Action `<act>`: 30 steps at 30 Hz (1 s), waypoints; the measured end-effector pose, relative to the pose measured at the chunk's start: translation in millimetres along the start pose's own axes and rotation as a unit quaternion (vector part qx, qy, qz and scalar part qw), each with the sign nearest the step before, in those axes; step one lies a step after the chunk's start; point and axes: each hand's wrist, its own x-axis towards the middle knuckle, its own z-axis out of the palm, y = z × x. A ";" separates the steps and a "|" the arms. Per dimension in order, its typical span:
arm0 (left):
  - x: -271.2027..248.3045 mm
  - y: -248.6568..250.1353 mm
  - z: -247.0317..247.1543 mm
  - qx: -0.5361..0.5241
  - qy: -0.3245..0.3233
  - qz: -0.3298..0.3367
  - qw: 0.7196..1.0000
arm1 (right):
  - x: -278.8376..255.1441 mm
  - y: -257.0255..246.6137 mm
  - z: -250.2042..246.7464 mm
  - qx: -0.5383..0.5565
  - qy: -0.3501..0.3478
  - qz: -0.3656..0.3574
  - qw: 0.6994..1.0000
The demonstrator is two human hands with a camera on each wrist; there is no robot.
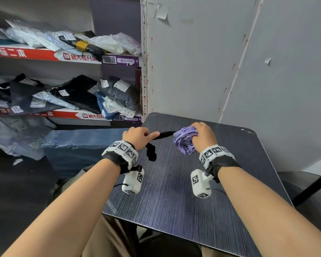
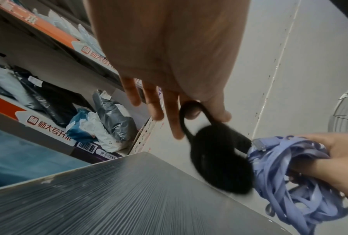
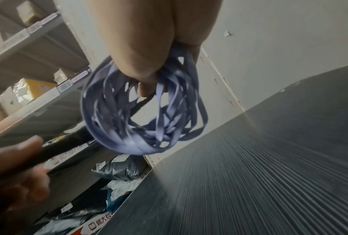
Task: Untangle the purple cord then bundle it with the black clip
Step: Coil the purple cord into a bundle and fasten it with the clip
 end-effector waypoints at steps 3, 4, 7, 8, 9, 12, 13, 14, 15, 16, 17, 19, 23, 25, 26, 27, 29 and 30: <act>1.3 -10.0 2.4 -0.091 -0.040 -0.003 0.995 | 3.8 14.0 2.4 -0.008 0.021 0.040 0.999; 1.8 -13.6 3.5 -0.127 -0.049 -0.002 0.991 | 3.7 18.8 2.8 -0.011 0.024 0.052 0.998; 2.0 -17.2 6.0 -0.155 -0.035 -0.004 0.987 | 1.0 28.2 5.3 -0.022 0.022 0.063 0.998; 2.9 -16.5 7.7 -0.155 -0.027 -0.009 0.987 | 0.5 29.5 7.0 -0.028 0.019 0.062 0.997; 3.8 -15.7 9.2 -0.152 -0.021 -0.019 0.988 | 0.8 30.4 9.2 -0.033 0.015 0.062 0.997; 8.3 -14.9 14.0 -0.119 -0.012 -0.054 0.991 | 3.1 31.9 13.7 -0.032 0.012 0.068 0.997; 10.2 -15.3 15.4 -0.116 -0.011 -0.068 0.991 | 3.8 32.7 14.2 -0.027 0.016 0.073 0.997; 11.7 -16.0 16.3 -0.117 -0.008 -0.080 0.990 | 4.4 33.5 14.1 -0.021 0.021 0.077 0.997; 12.4 -16.0 16.5 -0.118 -0.003 -0.093 0.989 | 4.6 34.4 14.1 -0.018 0.025 0.080 0.996; 13.2 -16.0 16.9 -0.116 0.001 -0.105 0.988 | 5.1 35.8 14.0 -0.016 0.027 0.083 0.996; 13.8 -16.7 17.3 -0.113 0.004 -0.116 0.987 | 5.1 37.1 14.0 -0.015 0.027 0.085 0.996; 15.0 -20.1 18.2 -0.116 0.009 -0.123 0.986 | 4.9 40.1 13.6 -0.014 0.026 0.089 0.996; 16.8 -27.9 18.6 -0.128 0.032 -0.100 0.986 | 3.4 47.0 13.7 -0.007 0.031 0.102 0.994; 15.1 -29.1 17.1 -0.121 0.029 -0.097 0.987 | 2.9 48.6 14.2 0.000 0.033 0.110 0.993; 13.3 -29.1 16.3 -0.120 0.027 -0.101 0.987 | 2.7 48.9 14.7 0.000 0.033 0.113 0.993; 11.9 -29.6 16.0 -0.123 0.029 -0.106 0.986 | 2.6 48.8 15.3 -0.002 0.033 0.116 0.993; 10.8 -31.4 17.2 -0.144 0.035 -0.120 0.982 | 2.3 48.6 16.6 -0.001 0.033 0.118 0.992; 11.0 -32.0 18.2 -0.153 0.039 -0.126 0.979 | 2.1 48.8 16.9 0.002 0.035 0.118 0.992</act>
